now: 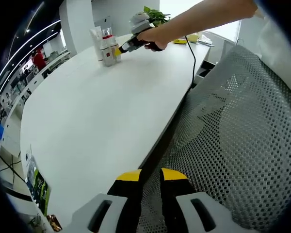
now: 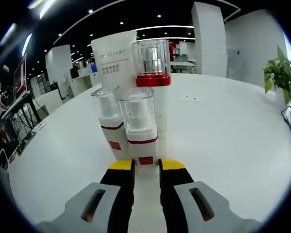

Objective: Arrange the skincare products in the storage area until every visible bottle or jar stands upright without overlapping.

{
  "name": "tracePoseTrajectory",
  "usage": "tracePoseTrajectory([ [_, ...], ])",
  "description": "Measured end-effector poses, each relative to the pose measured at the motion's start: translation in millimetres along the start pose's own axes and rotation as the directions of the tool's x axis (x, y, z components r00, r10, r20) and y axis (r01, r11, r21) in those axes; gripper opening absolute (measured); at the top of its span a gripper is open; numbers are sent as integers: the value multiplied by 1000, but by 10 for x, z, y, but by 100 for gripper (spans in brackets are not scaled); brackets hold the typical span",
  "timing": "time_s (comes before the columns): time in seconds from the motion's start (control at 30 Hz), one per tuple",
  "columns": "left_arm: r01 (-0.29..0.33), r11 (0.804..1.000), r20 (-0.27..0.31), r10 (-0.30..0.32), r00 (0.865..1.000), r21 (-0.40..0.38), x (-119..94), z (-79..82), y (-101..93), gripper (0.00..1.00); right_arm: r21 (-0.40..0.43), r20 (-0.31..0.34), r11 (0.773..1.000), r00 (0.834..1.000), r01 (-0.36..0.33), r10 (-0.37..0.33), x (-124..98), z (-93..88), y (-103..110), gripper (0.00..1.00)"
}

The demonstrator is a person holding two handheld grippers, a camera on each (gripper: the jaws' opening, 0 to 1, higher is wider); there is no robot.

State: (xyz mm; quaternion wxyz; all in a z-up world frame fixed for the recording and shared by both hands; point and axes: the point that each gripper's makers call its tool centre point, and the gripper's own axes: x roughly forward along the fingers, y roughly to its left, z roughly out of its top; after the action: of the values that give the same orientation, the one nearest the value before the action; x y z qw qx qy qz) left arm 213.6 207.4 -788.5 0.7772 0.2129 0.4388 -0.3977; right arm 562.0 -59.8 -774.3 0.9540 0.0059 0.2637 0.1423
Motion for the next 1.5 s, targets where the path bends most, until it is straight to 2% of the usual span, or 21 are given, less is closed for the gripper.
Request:
tracePoseTrajectory([
  [0.13,-3,1000,1,3,1000,4,-5,5,2,14,16,-6,998,998,57,-57,-11,-1,-88,17],
  [0.37,-9,1000,3,9,1000,12,-14,10,5,14,64,-6,993,995,103,-102,3,4,-127,17],
  [0.77,-15,1000,6,15,1000,13,-19,19,14,14,86,-11,990,994,114,-113,44,18,-70,18],
  [0.83,-19,1000,4,19,1000,14,-20,14,20,14,98,-10,989,994,109,-108,33,44,-45,23],
  [0.87,-21,1000,3,21,1000,15,-22,14,23,14,100,-12,989,994,112,-112,10,48,-33,28],
  [0.93,-27,999,4,27,1000,19,-26,15,33,15,101,-15,988,993,117,-116,-35,31,-29,31],
  [1.17,-37,999,3,37,999,13,-31,11,45,15,98,-80,986,988,136,-128,-239,-230,-5,31],
  [1.3,-43,999,4,43,999,8,-37,10,55,16,94,-90,986,987,139,-131,-359,-266,43,32],
  [1.5,-61,998,15,61,998,14,-56,23,81,16,62,-129,990,984,130,-121,-634,-339,256,34],
])
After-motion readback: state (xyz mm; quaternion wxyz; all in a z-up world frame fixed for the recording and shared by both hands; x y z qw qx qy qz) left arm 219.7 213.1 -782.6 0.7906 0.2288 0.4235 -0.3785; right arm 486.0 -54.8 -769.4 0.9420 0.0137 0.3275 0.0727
